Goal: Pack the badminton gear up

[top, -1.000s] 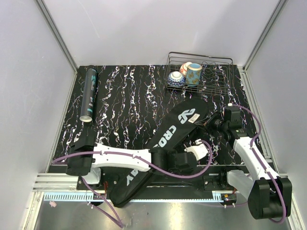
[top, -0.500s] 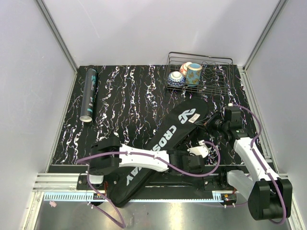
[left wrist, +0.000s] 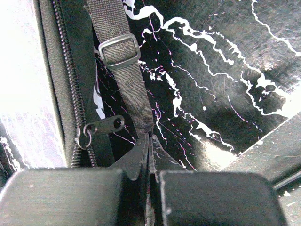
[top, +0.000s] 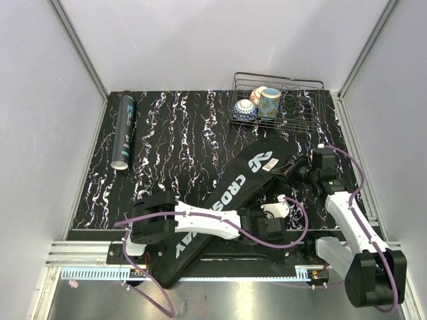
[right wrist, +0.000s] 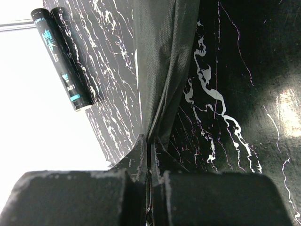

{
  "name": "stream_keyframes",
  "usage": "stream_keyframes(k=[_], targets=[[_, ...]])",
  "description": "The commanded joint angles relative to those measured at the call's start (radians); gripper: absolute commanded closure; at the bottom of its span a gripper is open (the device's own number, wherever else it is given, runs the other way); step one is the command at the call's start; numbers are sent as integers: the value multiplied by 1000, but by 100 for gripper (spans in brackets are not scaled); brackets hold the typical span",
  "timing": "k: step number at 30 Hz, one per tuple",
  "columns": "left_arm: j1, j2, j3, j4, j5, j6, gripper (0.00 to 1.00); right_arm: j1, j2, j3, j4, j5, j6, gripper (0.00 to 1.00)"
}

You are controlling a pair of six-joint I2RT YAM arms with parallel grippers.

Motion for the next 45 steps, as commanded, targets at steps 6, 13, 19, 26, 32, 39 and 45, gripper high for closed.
stream_keyframes(k=[6, 13, 19, 26, 32, 39, 45], targets=[[-3, -295, -91, 116, 280, 27, 100, 4, 9, 70, 25, -34, -76, 100], [34, -630, -273, 260, 461, -9, 100, 4, 52, 97, 28, -77, -155, 100], [207, -799, -363, 262, 536, -34, 100, 10, 52, 111, 44, -95, -145, 100], [397, -802, -420, 316, 743, -29, 100, 42, 42, 137, 30, -105, -106, 100], [532, -718, -477, 448, 1131, -51, 100, 90, 67, 204, -16, -72, -109, 100], [539, -762, -524, 457, 1280, -62, 100, 93, 38, 396, -194, 142, -203, 100], [539, -794, -508, 350, 1201, -37, 100, 93, 105, 536, -352, 320, -302, 100]])
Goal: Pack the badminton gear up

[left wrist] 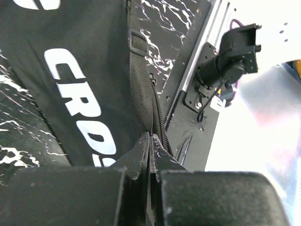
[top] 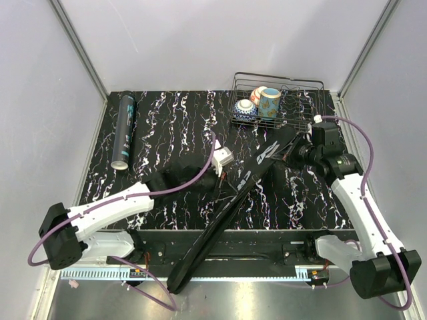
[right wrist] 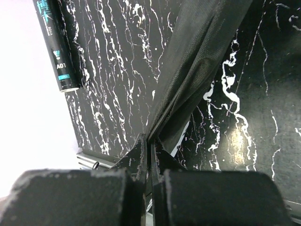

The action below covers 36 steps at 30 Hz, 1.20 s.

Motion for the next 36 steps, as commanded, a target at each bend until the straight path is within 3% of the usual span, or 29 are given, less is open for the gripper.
stream_keyframes(k=[1, 5, 9, 11, 13, 14, 16, 17, 20, 22, 25, 27, 29, 36], targets=[[-5, -6, 29, -153, -52, 10, 100, -16, 38, 133, -40, 237, -98, 100], [1, 95, 154, -331, -258, 18, 100, -13, 50, 141, -77, 302, -107, 100], [7, 185, 236, -394, -338, 38, 96, -15, 80, 160, -103, 331, -95, 100], [7, 215, 282, -437, -423, 50, 80, -15, 106, 167, -108, 332, -74, 100], [5, 195, 287, -430, -435, 75, 69, -13, 123, 172, -108, 326, -55, 100], [5, 181, 271, -407, -433, 76, 59, -15, 139, 176, -105, 322, -40, 100], [4, 129, 245, -373, -412, 82, 54, -15, 156, 184, -102, 320, -32, 100], [4, 112, 215, -343, -374, 82, 37, -15, 172, 195, -103, 317, -31, 100], [-30, 34, 157, -269, -350, 72, 26, -15, 192, 216, -105, 314, -21, 100], [-71, -24, 127, -233, -387, 76, 22, -15, 199, 227, -105, 311, -18, 100], [-175, -69, 98, -181, -554, 104, 21, -16, 215, 242, -105, 296, -18, 100], [-247, -68, 98, -149, -642, 139, 10, -16, 213, 247, -105, 291, -20, 100], [-303, -26, 127, -157, -692, 165, 1, -15, 210, 250, -105, 288, -20, 100], [-379, 225, 277, -301, -881, 156, 1, -15, 202, 253, -108, 276, -18, 100]])
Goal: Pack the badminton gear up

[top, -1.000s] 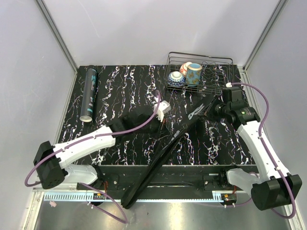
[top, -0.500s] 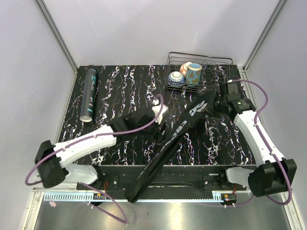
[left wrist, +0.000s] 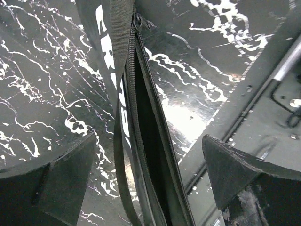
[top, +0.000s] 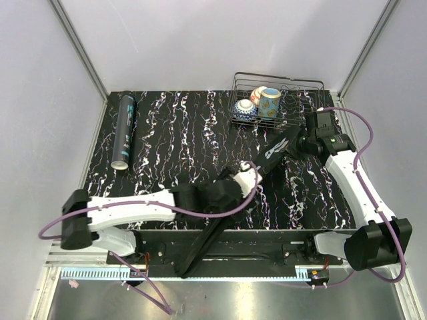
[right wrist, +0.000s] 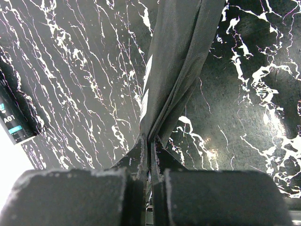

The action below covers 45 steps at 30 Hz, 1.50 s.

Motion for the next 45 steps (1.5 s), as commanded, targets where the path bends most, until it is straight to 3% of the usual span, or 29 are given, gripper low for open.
stream_keyframes(k=[1, 4, 6, 7, 8, 9, 10, 11, 13, 15, 16, 20, 29, 30, 36, 41, 45], targets=[[-38, 125, 98, -55, -193, 18, 1, -3, -21, 58, 52, 3, 12, 100], [-40, 184, 118, -70, -232, 16, 4, -2, -22, 58, 50, 0, 14, 100], [-42, 204, 121, -67, -221, 18, 16, -3, -24, 59, 50, -1, 11, 100], [-40, 204, 122, -61, -212, 19, 23, -3, -21, 59, 53, -9, 1, 100], [-40, 205, 121, -61, -213, 13, 41, -2, -25, 59, 55, -14, -6, 100], [-37, 196, 119, -58, -206, 10, 51, -3, -24, 58, 58, -20, -17, 100], [-22, 190, 110, -49, -157, 9, 57, -3, -28, 50, 67, -32, -40, 100], [-11, 181, 104, -41, -121, 3, 74, -3, -32, 46, 72, -38, -54, 99], [26, 152, 75, -20, -16, -11, 93, -3, -41, 29, 98, -70, -101, 93], [49, 117, 52, 0, 66, -22, 100, -3, -42, 24, 119, -104, -146, 83], [78, 104, 26, 24, 165, -28, 100, -3, -42, 21, 121, -142, -194, 69], [174, 26, -58, 116, 431, -95, 100, -3, -67, 12, 113, -257, -304, 45], [328, -40, -121, 169, 730, -140, 100, -3, -347, -181, 268, -570, -408, 30], [342, -39, -125, 170, 752, -139, 100, -2, -360, -192, 275, -590, -419, 24], [411, -29, -146, 199, 887, -162, 100, 18, -400, -256, 303, -690, -443, 25], [471, -17, -152, 207, 980, -177, 100, 81, -407, -350, 366, -709, -382, 40], [500, 3, -146, 206, 1020, -175, 100, 115, -421, -396, 397, -669, -365, 41]])
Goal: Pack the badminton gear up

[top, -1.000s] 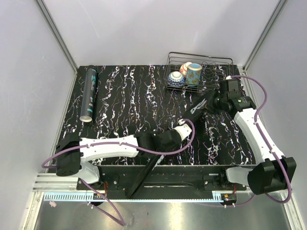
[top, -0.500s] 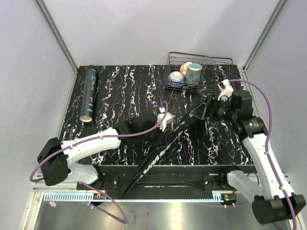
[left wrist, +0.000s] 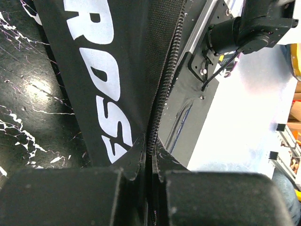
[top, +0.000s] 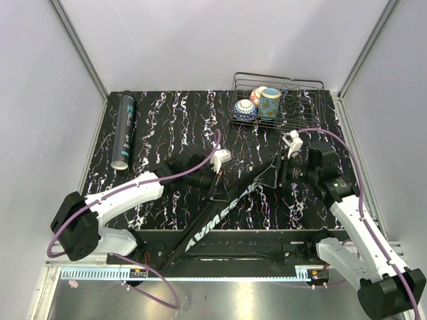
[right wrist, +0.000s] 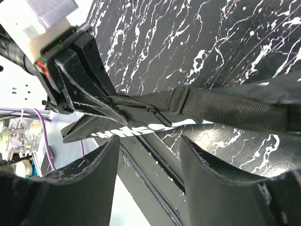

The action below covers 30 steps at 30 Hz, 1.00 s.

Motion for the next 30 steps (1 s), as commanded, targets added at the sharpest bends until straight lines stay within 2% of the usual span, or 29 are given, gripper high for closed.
stream_keyframes(k=[1, 9, 15, 20, 23, 26, 29, 30], targets=[[23, 1, 19, 104, 137, -21, 100, 26, -14, -26, 90, -3, 28, 41], [29, -4, 16, 126, 171, -34, 100, 53, 56, -78, 234, -12, 76, 41], [30, -4, 16, 127, 190, -35, 100, 89, 95, -83, 261, 8, 91, 45], [30, -1, 15, 136, 199, -37, 100, 112, 106, -93, 290, 20, 109, 59], [32, 1, 12, 135, 203, -35, 100, 115, 103, -95, 308, 16, 120, 62], [33, 1, 9, 136, 203, -34, 100, 115, 93, -93, 310, 24, 128, 71], [36, 3, 7, 135, 205, -32, 100, 115, 86, -96, 305, 42, 135, 84], [36, 1, 7, 127, 203, -29, 100, 115, 89, -96, 305, 48, 142, 94]])
